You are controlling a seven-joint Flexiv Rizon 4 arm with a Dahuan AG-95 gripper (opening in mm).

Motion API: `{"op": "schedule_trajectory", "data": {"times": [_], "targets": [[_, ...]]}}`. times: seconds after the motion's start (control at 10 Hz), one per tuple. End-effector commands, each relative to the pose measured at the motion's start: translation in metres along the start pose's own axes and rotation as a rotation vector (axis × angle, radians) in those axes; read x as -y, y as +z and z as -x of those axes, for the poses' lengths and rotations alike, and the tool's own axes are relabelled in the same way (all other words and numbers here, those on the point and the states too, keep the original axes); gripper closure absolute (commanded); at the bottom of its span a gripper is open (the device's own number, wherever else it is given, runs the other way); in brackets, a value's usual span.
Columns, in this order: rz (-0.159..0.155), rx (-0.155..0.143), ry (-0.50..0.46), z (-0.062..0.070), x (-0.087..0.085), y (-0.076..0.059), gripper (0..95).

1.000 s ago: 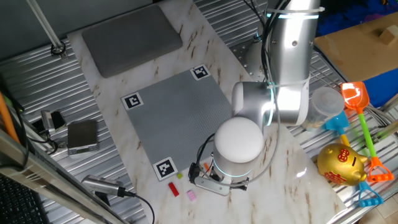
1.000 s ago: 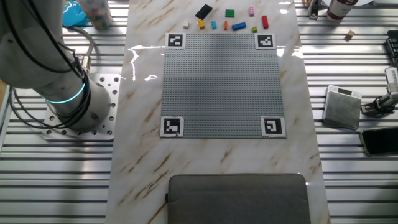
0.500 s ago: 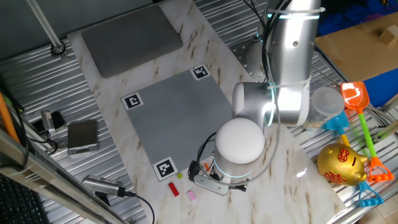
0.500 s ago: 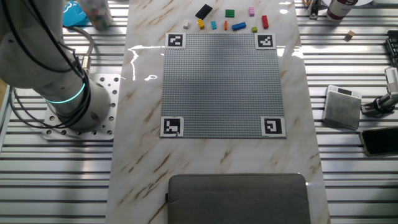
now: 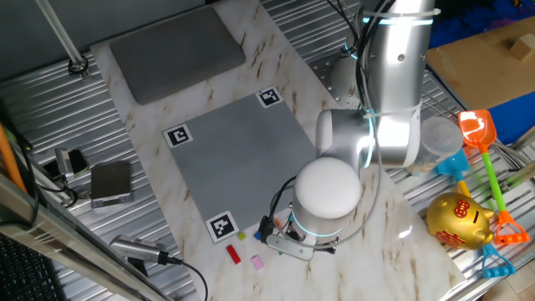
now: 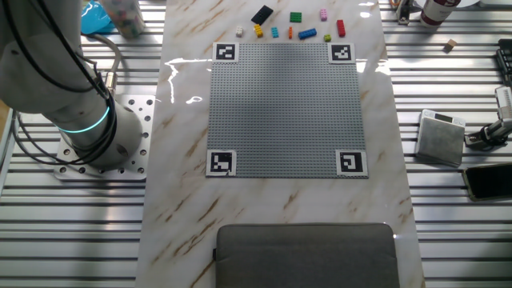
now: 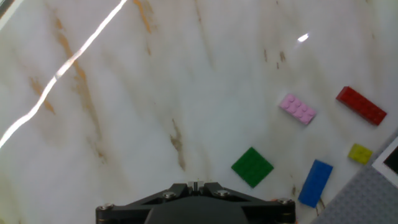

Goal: Build with small Lego blocks

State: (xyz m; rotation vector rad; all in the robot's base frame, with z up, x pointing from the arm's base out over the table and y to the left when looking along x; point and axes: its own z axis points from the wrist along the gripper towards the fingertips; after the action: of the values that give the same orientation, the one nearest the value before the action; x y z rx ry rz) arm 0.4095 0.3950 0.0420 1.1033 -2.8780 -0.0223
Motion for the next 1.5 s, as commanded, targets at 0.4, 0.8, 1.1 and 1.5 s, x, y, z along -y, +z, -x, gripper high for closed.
{"op": "schedule_trajectory", "data": {"times": [0.4, 0.8, 1.1, 1.5], "targets": [[-0.016, 0.034, -0.061, -0.032, -0.016, 0.017, 95.0], [-0.017, 0.035, -0.118, -0.038, -0.02, 0.021, 57.0], [-0.018, 0.038, -0.132, -0.038, -0.019, 0.024, 19.0], [-0.027, 0.044, -0.141, -0.038, -0.016, 0.027, 19.0]]}}
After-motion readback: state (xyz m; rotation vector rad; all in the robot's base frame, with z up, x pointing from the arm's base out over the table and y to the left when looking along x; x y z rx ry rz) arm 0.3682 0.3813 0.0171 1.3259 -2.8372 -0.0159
